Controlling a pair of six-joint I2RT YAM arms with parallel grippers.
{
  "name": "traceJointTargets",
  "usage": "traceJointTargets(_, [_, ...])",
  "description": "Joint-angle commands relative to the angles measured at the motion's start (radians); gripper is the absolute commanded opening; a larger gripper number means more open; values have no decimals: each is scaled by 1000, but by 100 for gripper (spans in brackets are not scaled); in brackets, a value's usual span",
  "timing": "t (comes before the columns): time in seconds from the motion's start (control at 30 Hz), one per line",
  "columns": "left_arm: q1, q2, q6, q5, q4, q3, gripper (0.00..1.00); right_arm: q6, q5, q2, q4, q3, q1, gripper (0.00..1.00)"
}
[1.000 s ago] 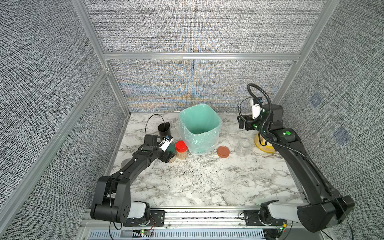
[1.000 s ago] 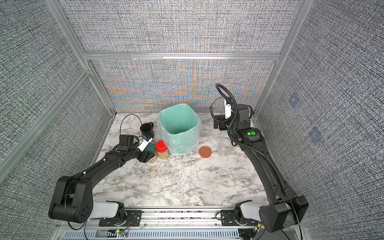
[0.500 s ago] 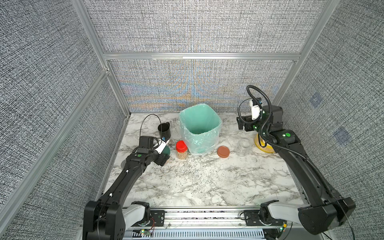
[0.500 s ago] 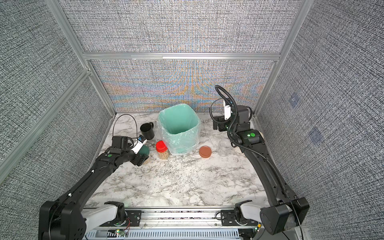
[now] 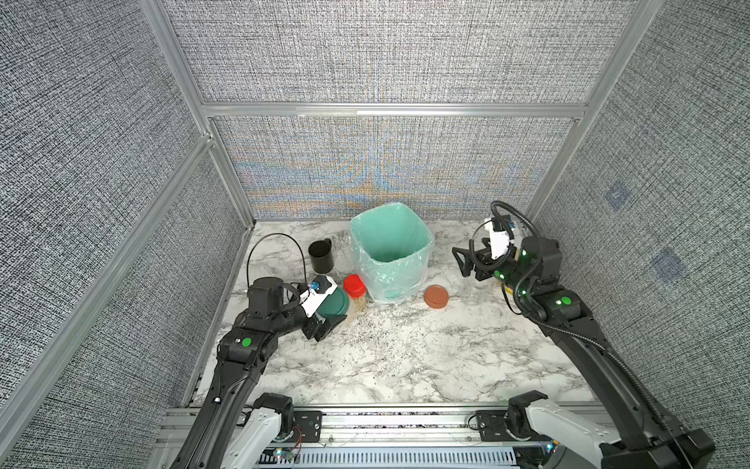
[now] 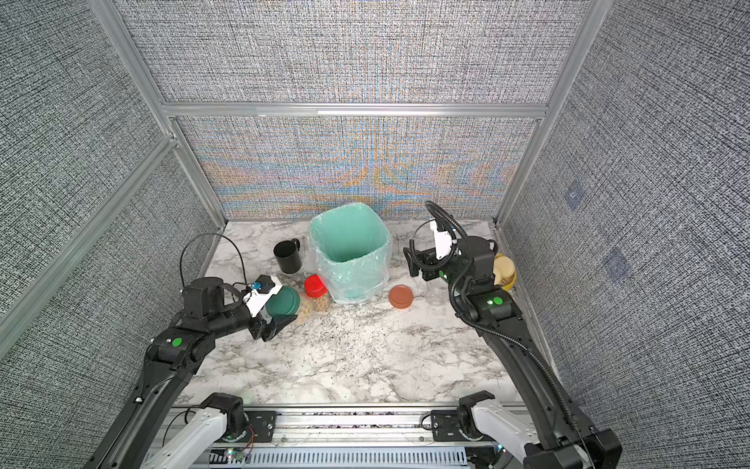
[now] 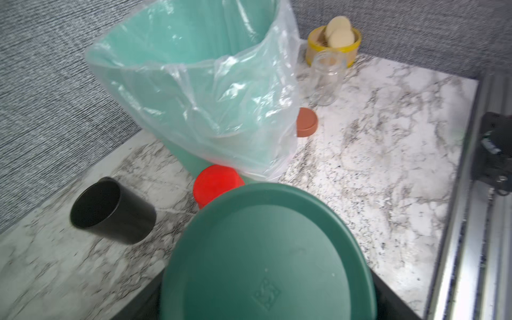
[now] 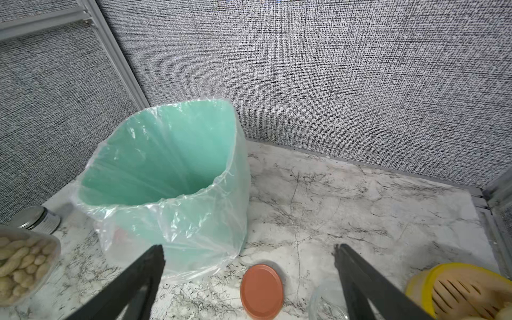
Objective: Empty moldy peanuts from jars
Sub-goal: Pick up the jar from the center of the board, then place the jar at the center of the board.
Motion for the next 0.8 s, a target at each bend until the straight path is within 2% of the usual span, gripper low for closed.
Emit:
traceJointTargets(0.0, [-69, -2, -27, 66, 82, -1, 8, 10, -16, -23, 66, -21, 5, 98])
traceJointTargets(0.17, [-248, 71, -70, 11, 210, -7, 7, 12, -10, -35, 45, -49, 11, 98])
traceJointTargets(0.33, [-408, 209, -80, -59, 346, 1, 7, -3, -8, -39, -3, -50, 21, 98])
traceJointTargets(0.53, [-530, 386, -97, -65, 489, 24, 7, -23, 6, -42, -65, -57, 26, 98])
traceJointTargets(0.77, [-595, 544, -131, -80, 643, 21, 7, -23, 1, -35, -75, -83, 25, 98])
